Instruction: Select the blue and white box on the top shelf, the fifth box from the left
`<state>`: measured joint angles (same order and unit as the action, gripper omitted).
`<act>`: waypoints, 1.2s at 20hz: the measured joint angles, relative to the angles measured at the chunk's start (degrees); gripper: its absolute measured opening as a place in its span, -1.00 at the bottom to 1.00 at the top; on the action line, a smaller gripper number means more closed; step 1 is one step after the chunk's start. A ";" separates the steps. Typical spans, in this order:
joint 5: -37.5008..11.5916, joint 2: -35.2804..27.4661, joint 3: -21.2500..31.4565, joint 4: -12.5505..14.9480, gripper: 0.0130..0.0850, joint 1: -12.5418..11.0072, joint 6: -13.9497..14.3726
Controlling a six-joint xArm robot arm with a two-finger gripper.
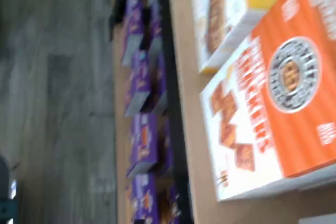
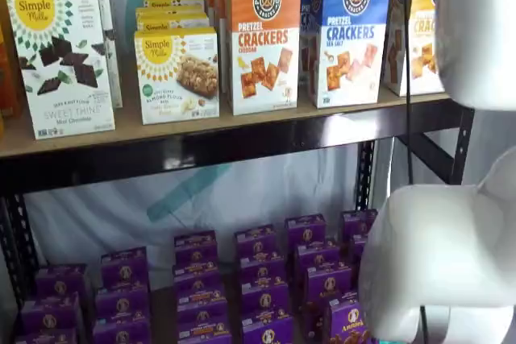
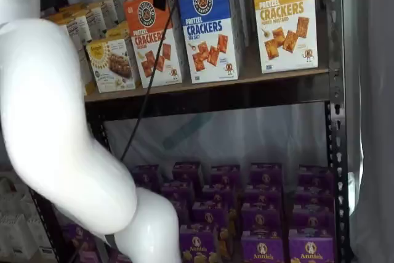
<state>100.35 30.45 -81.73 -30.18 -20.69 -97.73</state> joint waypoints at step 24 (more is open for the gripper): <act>-9.23 -15.50 -10.85 5.85 1.00 1.55 -3.67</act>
<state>91.12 14.95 -92.57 -24.33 -19.14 -101.40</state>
